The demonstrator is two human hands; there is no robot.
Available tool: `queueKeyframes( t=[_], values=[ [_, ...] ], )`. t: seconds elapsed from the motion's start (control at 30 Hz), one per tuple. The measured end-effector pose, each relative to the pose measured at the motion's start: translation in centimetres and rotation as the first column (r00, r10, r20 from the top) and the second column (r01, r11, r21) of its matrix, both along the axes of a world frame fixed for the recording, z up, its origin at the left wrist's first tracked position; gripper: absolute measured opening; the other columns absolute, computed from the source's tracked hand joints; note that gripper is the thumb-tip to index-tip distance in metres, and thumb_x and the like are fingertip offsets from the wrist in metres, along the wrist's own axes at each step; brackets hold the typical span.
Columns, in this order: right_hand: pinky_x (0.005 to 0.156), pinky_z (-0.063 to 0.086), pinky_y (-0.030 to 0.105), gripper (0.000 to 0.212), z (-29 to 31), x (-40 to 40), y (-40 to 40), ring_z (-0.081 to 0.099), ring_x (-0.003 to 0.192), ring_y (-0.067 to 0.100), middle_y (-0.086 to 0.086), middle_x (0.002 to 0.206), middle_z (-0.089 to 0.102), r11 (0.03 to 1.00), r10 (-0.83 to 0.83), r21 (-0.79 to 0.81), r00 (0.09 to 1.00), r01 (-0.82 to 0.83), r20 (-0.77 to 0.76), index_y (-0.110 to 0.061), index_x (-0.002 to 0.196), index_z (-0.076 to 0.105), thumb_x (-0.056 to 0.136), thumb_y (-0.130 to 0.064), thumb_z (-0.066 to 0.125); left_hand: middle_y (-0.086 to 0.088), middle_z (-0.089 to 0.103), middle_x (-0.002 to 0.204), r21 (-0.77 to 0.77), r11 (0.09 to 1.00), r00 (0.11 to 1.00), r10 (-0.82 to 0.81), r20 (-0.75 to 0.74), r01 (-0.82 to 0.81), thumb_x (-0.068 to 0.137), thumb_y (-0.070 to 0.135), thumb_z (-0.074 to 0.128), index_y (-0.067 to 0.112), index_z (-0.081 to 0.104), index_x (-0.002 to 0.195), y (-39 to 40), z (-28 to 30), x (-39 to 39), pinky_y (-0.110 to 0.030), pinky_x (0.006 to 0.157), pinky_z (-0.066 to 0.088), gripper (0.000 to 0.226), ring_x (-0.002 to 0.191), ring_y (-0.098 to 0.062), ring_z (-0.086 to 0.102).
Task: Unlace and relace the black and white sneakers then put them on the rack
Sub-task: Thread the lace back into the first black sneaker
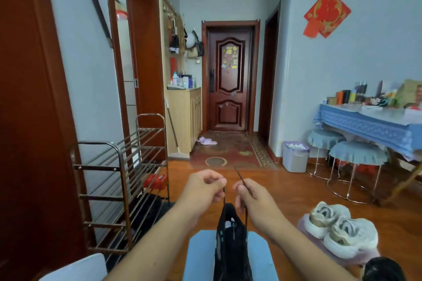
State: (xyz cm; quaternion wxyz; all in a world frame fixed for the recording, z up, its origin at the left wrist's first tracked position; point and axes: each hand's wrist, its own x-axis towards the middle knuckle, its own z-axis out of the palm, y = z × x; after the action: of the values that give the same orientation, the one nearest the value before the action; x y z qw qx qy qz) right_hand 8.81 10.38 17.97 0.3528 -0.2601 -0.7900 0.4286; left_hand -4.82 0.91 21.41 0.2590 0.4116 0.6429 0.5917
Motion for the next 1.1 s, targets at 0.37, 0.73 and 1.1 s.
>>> queueKeyframes(
  t=[0.37,0.73,1.1],
  values=[
    [0.069,0.049,0.032,0.032,4.0,-0.6,-1.3,0.061,0.07,0.014,0.004,0.076,0.067,0.974,-0.071,0.213,0.997,0.073,-0.014,-0.017,0.08,0.06,0.106,-0.025,0.044,-0.013,0.075,0.086,0.134,0.991,0.995,-0.013,-0.097,0.026,0.096,0.01,0.067,0.01,0.075,0.096,-0.9,5.3,1.0,-0.031,0.075,0.06,0.008,0.072,-0.014,0.068],
    [0.076,0.048,0.034,0.034,5.1,-0.2,-1.5,0.062,0.08,0.012,0.001,0.084,0.071,0.977,-0.002,0.213,0.998,-0.01,0.057,-0.021,0.085,0.072,0.106,-0.029,0.047,0.004,0.068,0.07,0.048,0.998,0.98,-0.042,-0.192,0.052,0.094,0.014,0.071,0.015,0.079,0.092,-1.7,5.1,0.8,-0.015,0.062,0.051,0.008,0.063,-0.003,0.06],
    [0.094,0.049,0.048,0.036,4.7,0.1,-1.6,0.064,0.091,0.022,0.0,0.092,0.073,0.998,0.063,-0.015,0.998,-0.063,-0.014,-0.015,0.085,0.069,0.105,-0.034,0.047,0.001,0.076,0.105,0.08,0.977,0.974,-0.186,-0.128,0.197,0.097,0.022,0.064,0.027,0.075,0.113,-1.0,2.1,0.0,-0.034,0.098,0.051,0.02,0.106,-0.012,0.069]
  ],
)
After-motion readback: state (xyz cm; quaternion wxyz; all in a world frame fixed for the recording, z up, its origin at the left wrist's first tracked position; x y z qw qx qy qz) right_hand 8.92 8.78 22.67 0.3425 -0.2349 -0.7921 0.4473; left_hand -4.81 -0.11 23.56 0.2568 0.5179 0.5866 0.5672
